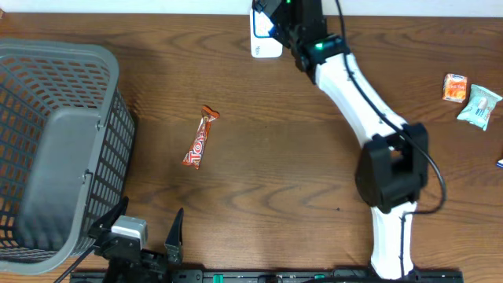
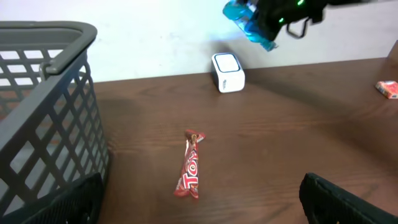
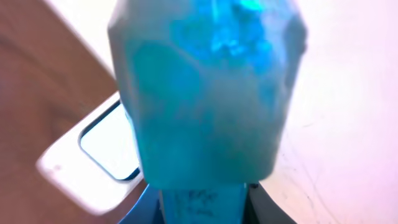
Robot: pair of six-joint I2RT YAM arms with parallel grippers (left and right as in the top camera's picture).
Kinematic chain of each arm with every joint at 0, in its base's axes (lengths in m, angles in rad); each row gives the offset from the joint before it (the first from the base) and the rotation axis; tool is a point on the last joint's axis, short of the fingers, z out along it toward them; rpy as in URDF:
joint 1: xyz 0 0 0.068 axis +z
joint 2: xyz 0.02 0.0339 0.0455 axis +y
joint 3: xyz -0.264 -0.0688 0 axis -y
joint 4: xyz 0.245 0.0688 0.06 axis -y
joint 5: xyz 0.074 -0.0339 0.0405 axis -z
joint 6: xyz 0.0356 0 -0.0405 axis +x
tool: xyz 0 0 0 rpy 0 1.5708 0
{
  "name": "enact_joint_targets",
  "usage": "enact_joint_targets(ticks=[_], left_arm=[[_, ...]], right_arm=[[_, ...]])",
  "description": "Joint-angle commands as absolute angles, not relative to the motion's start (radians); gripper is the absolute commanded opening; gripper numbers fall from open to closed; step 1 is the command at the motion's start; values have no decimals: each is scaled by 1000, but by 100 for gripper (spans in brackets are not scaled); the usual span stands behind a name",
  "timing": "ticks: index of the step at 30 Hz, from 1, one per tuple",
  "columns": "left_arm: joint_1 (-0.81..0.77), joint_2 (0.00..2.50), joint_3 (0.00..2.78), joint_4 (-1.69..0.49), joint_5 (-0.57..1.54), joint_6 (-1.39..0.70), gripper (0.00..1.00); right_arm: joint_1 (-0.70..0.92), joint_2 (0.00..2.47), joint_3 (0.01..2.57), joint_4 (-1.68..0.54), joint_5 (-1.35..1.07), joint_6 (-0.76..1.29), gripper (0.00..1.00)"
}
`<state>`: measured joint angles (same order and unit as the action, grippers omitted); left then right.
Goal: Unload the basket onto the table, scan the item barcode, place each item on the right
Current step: 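Hold the mouthwash bottle in front of the white scanner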
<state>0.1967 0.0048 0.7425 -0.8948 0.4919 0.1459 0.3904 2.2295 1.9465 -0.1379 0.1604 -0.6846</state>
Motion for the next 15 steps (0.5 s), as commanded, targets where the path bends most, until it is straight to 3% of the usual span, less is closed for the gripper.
enact_joint_targets(ticks=[1,7,15], left_arm=[[201,3,743,-894,498,144,100],[201,3,743,-894,498,144,100],[201,3,743,-894,498,144,100]], right_arm=[[406,2278,1962,-3,261,-712,1],[437,2365,1965,78,358,-839,1],[439,2370,1993,64,576,-843,1]])
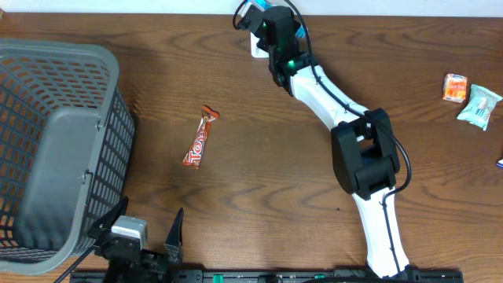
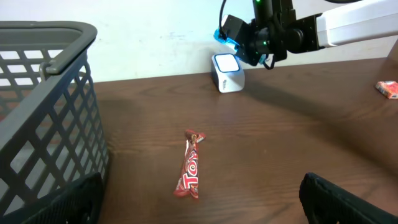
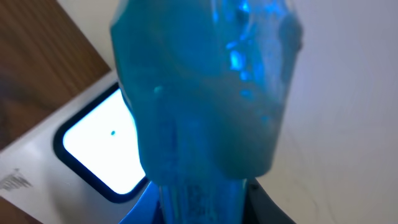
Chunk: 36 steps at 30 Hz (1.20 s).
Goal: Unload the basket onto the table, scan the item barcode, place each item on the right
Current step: 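Hold the mouthwash bottle in front of the white scanner, then carry the mouthwash right and set it at the table's right edge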
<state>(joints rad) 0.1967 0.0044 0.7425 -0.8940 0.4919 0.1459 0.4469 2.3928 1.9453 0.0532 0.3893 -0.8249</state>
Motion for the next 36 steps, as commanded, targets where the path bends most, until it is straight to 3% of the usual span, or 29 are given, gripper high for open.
enact_joint_targets(ticks=[1,6,10,14,26,31,32,33,34,35,36], left_arm=[[201,3,743,-894,498,144,100],[201,3,743,-894,498,144,100],[201,3,743,-894,498,144,100],[201,3,743,-894,498,144,100],[201,3,743,-894,498,144,100],[201,3,743,-894,498,144,100],[201,3,743,-894,498,144,100],[201,3,743,-894,498,144,100],[201,3,743,-894,498,144,100],[201,3,743,-894,498,144,100],[201,3,743,-894,498,144,100]], right_arm=[[433,2369,1999,56,625,-843,1],[340,2369,2007,-76,919,-809,1],[226,2369,2007,-323,982,-651,1],[61,2370,2006,-631,921,-464,1],[-213,2370,2003,-838,605,-252,2],[-257,2370,2003,-877,604,-131,31],[-263,2369,2003,-890,610,-107,43],[-266,2368,2003,-900,620,-84,70],[-267,2364,2003,-910,627,-59,87],[-266,2356,2006,-928,627,-27,99],[-261,2342,2011,-949,617,11,99]])
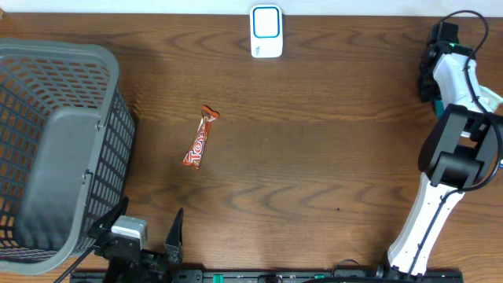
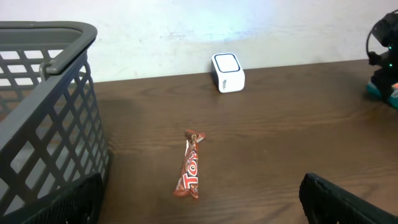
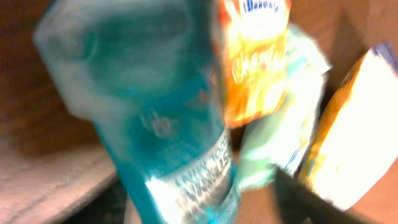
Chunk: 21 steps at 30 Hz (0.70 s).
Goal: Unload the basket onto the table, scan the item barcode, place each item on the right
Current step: 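Carry the mouthwash right and set it at the table's right edge, then reach left and grasp the red snack bar with the right gripper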
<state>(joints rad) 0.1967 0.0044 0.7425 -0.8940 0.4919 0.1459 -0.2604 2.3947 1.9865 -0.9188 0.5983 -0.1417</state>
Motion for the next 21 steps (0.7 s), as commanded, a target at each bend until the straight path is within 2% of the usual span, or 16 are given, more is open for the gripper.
enact_joint_targets(ticks=[1,4,10,15,19,21], left_arm=[[201,3,743,-894,498,144,100],[201,3,743,-894,498,144,100],[201,3,743,-894,498,144,100],[201,3,743,-894,498,144,100],[201,3,743,-894,498,144,100],[201,3,743,-894,498,144,100]], right_arm=[[-255,2328,2014,-962,609,40,99],[-214,2252,2016,-998,505,145,99],[-80,2097,2016,-1033,25,272,99],[122,2075,2014,-1046,-276,533,99],[278,2108,2011,-1055,-423,620,99],[397,2141,2011,-1034,-421,620,99]])
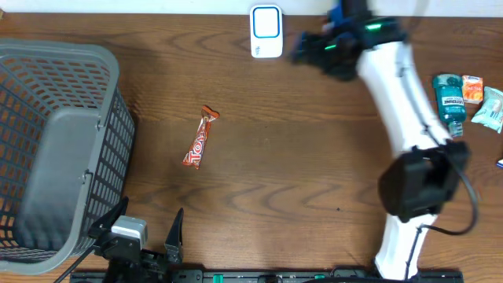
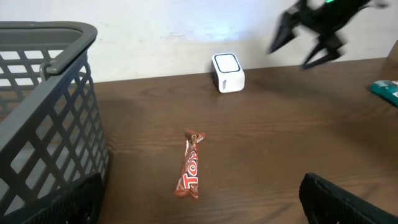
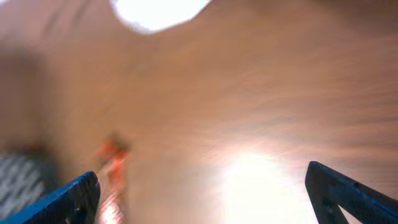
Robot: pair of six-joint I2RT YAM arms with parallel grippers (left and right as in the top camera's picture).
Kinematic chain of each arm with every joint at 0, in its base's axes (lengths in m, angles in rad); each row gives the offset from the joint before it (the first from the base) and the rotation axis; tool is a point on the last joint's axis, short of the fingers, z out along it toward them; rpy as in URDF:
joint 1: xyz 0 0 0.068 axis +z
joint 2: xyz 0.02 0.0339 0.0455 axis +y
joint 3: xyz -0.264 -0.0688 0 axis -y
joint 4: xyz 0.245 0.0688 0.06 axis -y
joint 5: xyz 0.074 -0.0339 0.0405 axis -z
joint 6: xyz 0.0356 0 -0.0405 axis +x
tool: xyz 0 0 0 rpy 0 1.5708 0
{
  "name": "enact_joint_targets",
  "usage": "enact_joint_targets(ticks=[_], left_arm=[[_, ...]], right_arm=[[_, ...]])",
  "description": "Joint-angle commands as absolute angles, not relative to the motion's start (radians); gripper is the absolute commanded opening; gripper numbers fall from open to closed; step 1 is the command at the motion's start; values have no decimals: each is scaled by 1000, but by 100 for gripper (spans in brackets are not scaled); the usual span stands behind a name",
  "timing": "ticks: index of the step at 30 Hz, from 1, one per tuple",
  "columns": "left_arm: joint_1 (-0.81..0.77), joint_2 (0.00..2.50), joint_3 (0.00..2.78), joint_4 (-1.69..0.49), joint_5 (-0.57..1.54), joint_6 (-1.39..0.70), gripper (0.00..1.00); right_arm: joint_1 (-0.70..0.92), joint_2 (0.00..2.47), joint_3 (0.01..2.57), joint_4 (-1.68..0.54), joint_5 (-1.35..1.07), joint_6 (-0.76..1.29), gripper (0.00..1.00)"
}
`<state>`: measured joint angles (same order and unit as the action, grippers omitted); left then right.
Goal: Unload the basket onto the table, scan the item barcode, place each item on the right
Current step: 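Reach left and grasp the red snack bar with the right gripper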
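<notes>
The white scanner (image 1: 266, 31) stands at the table's back edge and also shows in the left wrist view, scanner (image 2: 228, 72). A blue bottle (image 1: 449, 94) lies flat at the far right, free of any gripper. An orange candy bar (image 1: 200, 139) lies mid-left on the table. My right gripper (image 1: 304, 49) hangs open and empty just right of the scanner; its own view is blurred, with the gripper (image 3: 202, 196) over bare wood. My left gripper (image 2: 199, 208) rests open at the front edge, the candy bar (image 2: 191, 167) ahead of it.
A grey mesh basket (image 1: 31, 71) fills the left side. An orange packet (image 1: 473, 88) and a mint-green packet (image 1: 492, 107) lie beside the bottle at the right edge. The brown table (image 1: 299, 181) stretches between candy bar and right arm.
My right gripper held the blue bottle at the far right by the packets. Now the bottle lies there on the table, and the gripper is open beside the scanner.
My right gripper held the blue bottle above the scanner, then closer to its lit face. Later it had the bottle at the far right by the packets. Now the bottle lies there and the gripper is empty near the scanner. The left arm stayed still.
</notes>
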<state>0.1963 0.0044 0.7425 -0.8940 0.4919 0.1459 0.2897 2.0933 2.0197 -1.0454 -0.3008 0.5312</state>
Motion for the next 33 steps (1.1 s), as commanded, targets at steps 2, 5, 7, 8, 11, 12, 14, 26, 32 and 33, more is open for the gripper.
enact_joint_targets(ticks=[2,5,7,8,11,12,14,26,32,33], left_arm=[[201,3,743,-894,498,144,100],[201,3,743,-894,498,144,100],[201,3,743,-894,498,144,100],[201,3,743,-894,498,144,100],[201,3,743,-894,498,144,100],[201,3,743,-894,498,144,100],[201,3,743,-894,498,144,100],[201,3,743,-894,498,144,100],[201,3,743,-894,498,144,100],[201,3,743,-894,498,144,100]], right_arm=[[481,2171,2011,-1018,-364,607,99],[601,2232,2011,-979,-299,606,93],[661,2267,2011,-936,-297,607,91],[690,2283,2011,-910,-296,607,91],[767,2332,2011,-842,-236,622,92],[789,2351,2011,-830,-183,641,92],[823,2391,2011,-825,-71,704,90],[847,2457,2011,-949,50,706,1],[785,2395,2015,-1018,-138,407,1],[765,2373,2015,-1036,-216,339,1]])
